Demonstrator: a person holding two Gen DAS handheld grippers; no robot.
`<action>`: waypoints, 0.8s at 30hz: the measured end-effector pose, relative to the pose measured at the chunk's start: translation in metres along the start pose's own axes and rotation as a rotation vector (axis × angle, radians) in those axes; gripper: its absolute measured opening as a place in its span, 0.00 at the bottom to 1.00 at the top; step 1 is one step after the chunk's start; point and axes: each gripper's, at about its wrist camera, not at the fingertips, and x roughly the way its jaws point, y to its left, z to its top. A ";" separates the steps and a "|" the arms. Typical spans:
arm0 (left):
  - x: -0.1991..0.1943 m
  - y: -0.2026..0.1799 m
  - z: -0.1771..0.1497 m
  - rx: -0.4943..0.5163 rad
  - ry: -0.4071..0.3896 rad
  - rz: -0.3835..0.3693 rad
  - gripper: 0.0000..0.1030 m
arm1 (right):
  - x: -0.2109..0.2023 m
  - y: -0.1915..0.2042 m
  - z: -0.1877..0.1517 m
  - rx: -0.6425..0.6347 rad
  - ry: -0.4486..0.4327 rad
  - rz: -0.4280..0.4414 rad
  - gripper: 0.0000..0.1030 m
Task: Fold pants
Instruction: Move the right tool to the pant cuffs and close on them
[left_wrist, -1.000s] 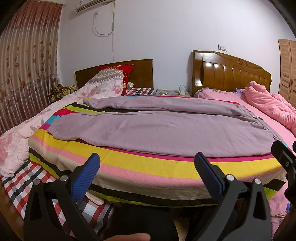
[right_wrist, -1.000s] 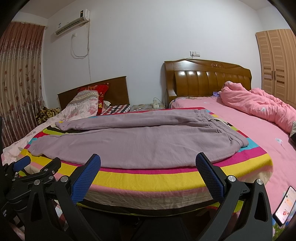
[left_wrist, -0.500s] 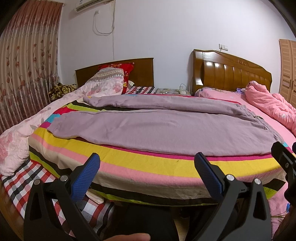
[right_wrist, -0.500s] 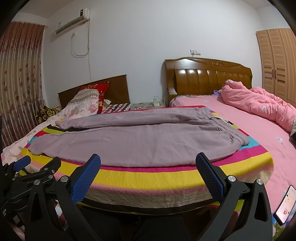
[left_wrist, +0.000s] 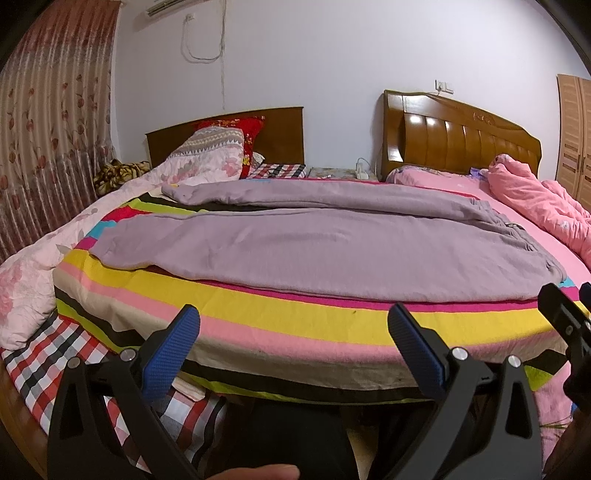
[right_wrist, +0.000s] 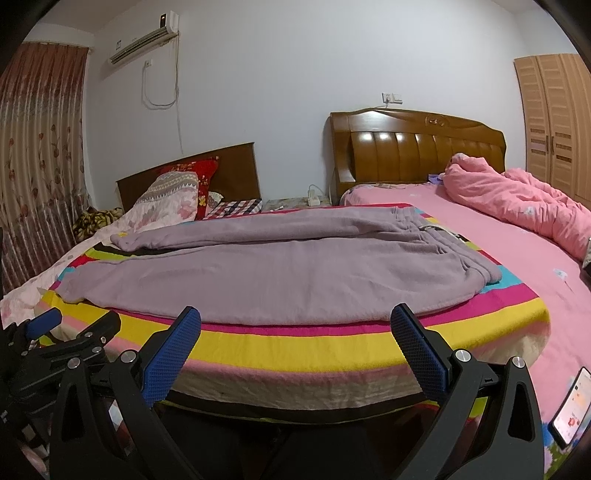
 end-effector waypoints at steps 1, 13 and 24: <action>0.004 -0.002 0.003 0.013 0.005 0.003 0.99 | 0.004 -0.001 0.003 -0.010 -0.002 0.008 0.96; 0.097 -0.009 0.107 0.066 -0.002 -0.001 0.99 | 0.139 -0.100 0.131 -0.047 0.097 0.091 0.96; 0.245 -0.008 0.128 -0.177 0.287 -0.260 0.98 | 0.420 -0.163 0.216 -0.350 0.417 0.268 0.69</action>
